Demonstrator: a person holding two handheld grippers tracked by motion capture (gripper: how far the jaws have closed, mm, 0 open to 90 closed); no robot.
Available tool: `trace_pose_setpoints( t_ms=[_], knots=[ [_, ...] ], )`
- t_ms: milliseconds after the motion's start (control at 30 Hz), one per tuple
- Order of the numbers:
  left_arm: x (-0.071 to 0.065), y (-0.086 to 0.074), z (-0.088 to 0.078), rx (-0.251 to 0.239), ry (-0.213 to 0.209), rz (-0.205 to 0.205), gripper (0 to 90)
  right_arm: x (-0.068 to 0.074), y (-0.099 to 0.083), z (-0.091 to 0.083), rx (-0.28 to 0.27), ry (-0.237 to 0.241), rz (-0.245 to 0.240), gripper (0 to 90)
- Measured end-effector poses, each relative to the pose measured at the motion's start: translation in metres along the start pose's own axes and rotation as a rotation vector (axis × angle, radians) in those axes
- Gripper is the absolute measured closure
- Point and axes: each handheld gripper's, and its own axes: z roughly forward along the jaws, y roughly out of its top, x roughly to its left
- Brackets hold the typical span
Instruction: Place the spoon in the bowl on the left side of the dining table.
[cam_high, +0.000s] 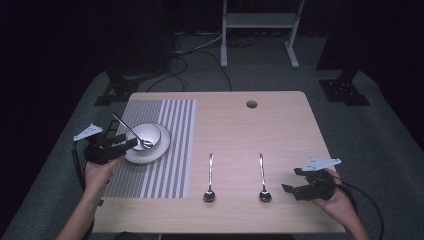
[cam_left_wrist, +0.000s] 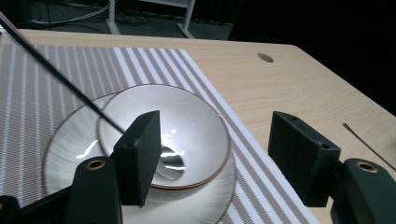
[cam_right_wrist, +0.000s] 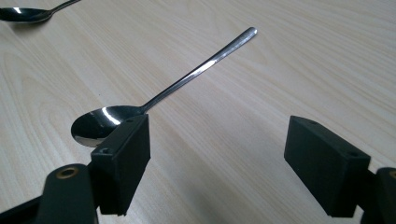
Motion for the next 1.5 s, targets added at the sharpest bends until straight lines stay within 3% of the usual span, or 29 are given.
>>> trace_pose_setpoints(
  t_ms=[167,300,967,1500],
  knots=[
    [-0.01,-0.002,0.003,0.008,-0.013,0.017,30.2,-0.001,-0.002,-0.001,-0.003,-0.002,0.006,21.2],
    [-0.02,-0.004,0.007,0.026,0.007,0.05,25.4,-0.001,-0.003,-0.002,-0.007,-0.002,0.008,21.2],
    [-0.077,-0.013,0.03,0.086,-0.114,0.158,18.4,0.0,-0.003,-0.004,-0.016,0.004,0.013,21.2],
    [-0.107,-0.024,0.056,0.123,-0.189,0.175,16.5,0.0,-0.004,-0.004,-0.012,0.005,0.018,21.2]
  ],
)
